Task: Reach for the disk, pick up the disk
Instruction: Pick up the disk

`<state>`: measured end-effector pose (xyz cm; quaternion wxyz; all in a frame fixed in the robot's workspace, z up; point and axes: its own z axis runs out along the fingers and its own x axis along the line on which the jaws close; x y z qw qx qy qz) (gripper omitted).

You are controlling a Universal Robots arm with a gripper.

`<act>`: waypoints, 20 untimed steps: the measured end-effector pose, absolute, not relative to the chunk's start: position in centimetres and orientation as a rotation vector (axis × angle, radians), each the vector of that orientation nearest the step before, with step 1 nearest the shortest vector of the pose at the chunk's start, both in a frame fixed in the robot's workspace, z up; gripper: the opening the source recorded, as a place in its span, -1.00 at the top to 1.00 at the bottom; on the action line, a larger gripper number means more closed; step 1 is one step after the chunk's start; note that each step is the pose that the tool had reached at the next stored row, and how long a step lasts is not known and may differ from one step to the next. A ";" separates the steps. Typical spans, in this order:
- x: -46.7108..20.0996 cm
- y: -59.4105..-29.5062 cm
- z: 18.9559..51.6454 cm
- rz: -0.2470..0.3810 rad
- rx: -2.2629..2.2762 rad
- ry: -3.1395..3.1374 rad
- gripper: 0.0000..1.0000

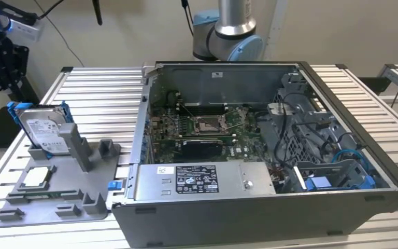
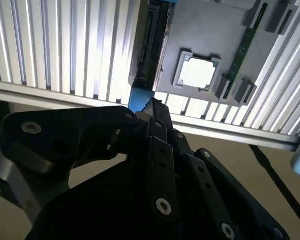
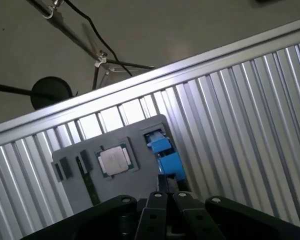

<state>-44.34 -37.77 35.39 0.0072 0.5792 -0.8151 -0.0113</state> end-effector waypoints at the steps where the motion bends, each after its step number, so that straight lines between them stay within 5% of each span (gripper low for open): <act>1: -44.3 -37.8 35.4 -0.035 1.828 -2.537 1.00; 20: -44.3 -37.8 35.3 -0.022 2.147 -2.281 1.00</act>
